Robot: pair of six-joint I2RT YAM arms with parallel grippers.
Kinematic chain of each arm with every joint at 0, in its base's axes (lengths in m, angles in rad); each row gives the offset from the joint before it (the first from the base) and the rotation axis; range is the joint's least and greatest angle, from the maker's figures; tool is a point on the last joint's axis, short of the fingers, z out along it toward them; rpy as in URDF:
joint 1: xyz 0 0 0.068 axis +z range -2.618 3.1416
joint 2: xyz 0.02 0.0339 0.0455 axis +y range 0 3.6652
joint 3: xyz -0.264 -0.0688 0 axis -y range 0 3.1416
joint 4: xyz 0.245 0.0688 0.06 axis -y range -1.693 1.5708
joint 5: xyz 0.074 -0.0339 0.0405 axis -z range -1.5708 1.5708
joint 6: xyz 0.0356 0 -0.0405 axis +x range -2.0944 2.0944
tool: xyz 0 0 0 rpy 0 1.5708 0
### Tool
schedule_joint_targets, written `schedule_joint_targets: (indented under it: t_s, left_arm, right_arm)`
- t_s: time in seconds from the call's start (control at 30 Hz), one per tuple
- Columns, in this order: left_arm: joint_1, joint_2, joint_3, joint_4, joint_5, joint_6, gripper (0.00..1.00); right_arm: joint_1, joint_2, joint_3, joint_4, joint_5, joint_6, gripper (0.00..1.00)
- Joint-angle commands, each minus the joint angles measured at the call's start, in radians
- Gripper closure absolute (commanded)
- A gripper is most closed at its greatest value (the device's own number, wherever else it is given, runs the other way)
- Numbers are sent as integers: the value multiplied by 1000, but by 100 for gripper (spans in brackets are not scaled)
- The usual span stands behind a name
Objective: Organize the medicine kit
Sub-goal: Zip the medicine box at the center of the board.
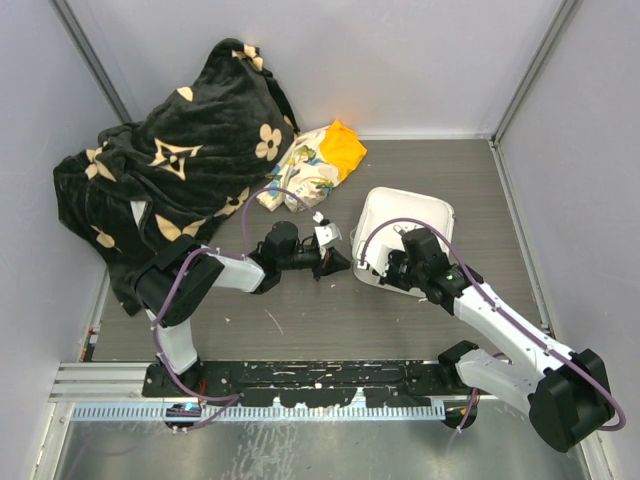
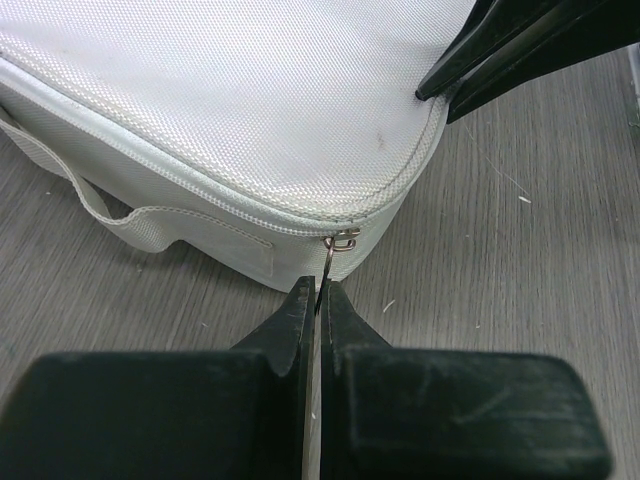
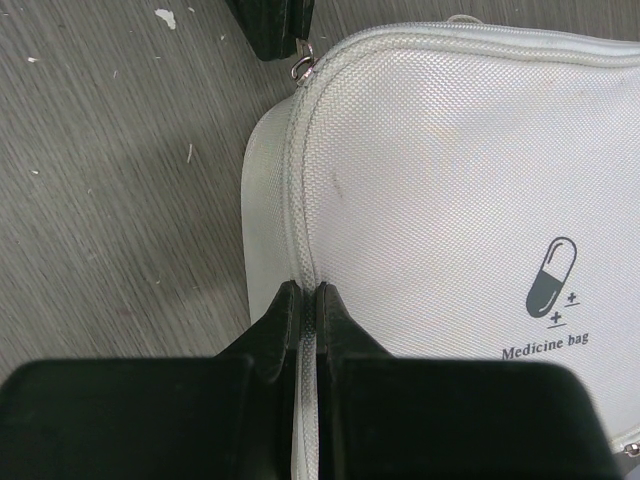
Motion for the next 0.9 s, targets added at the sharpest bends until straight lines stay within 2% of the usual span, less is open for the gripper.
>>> schedule_joint_targets:
  t_s: [0.0, 0.13, 0.63, 0.73, 0.87]
  left_arm:
    - [52, -43, 40, 14, -172, -2, 100]
    - [54, -56, 69, -69, -235, -2, 100]
    - [76, -100, 20, -34, -186, 34, 100]
    - [71, -95, 22, -36, -131, 35, 100]
    - [12, -82, 61, -107, -132, 82, 100]
  right_arm:
    - [-16, -21, -1, -141, 43, 15, 99]
    - [-17, -25, -1, -161, 35, 8, 99]
    - [-18, -25, 22, -199, 97, -29, 99]
    - [-21, -16, 35, -199, 58, -8, 99]
    - [-20, 5, 57, -193, -26, 34, 99]
